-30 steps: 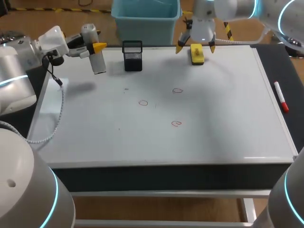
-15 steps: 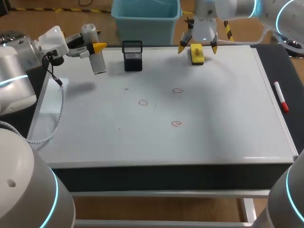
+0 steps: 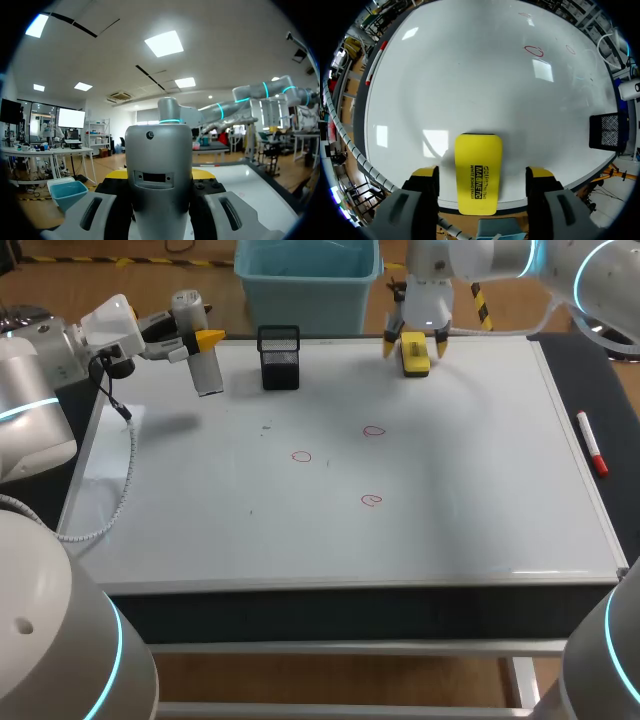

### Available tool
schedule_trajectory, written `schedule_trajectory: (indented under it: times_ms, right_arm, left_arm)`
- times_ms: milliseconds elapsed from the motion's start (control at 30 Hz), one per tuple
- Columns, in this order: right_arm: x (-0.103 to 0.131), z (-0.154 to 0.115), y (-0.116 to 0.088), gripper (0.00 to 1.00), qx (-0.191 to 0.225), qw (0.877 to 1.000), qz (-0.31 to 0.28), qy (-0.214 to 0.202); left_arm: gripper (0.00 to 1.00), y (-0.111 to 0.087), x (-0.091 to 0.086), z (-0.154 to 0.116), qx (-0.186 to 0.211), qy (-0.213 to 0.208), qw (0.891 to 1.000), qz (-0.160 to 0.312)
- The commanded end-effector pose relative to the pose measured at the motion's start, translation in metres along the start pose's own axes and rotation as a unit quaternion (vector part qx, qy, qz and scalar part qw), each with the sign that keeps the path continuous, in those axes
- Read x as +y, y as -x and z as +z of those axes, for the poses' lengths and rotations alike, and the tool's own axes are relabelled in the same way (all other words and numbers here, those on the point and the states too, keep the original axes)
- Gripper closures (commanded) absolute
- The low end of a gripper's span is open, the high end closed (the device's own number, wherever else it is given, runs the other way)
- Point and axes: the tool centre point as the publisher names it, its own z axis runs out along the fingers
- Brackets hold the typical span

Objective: Pick up the inspection probe, press it on each red-marked spot on the whiteboard one by one, put down the probe, pick up the eraser, and wipe off all the red marks.

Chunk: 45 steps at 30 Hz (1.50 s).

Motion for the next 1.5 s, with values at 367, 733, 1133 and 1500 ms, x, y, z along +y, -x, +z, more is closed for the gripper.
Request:
schedule_trajectory:
  times_ms: [367,733,1133,1500]
  right_arm:
    - [0.003,-0.005,-0.009,1.0,0.011,1.0,0.012,0.005]
    - [0.02,-0.024,-0.02,1.0,0.0,0.999,0.03,-0.017]
    - [0.056,-0.034,-0.066,1.0,0.015,0.994,0.105,-0.015]
    - [0.097,-0.036,-0.102,1.0,0.008,0.986,0.166,-0.024]
  left_arm:
    - [1.0,0.0,0.0,0.001,-0.001,-0.001,1.0,0.001]
    - [1.0,0.0,0.0,0.001,-0.001,-0.001,1.0,0.001]
    - [1.0,0.0,0.0,0.001,-0.001,-0.001,1.0,0.001]
    - [1.0,0.0,0.0,0.001,-0.001,-0.001,1.0,0.001]
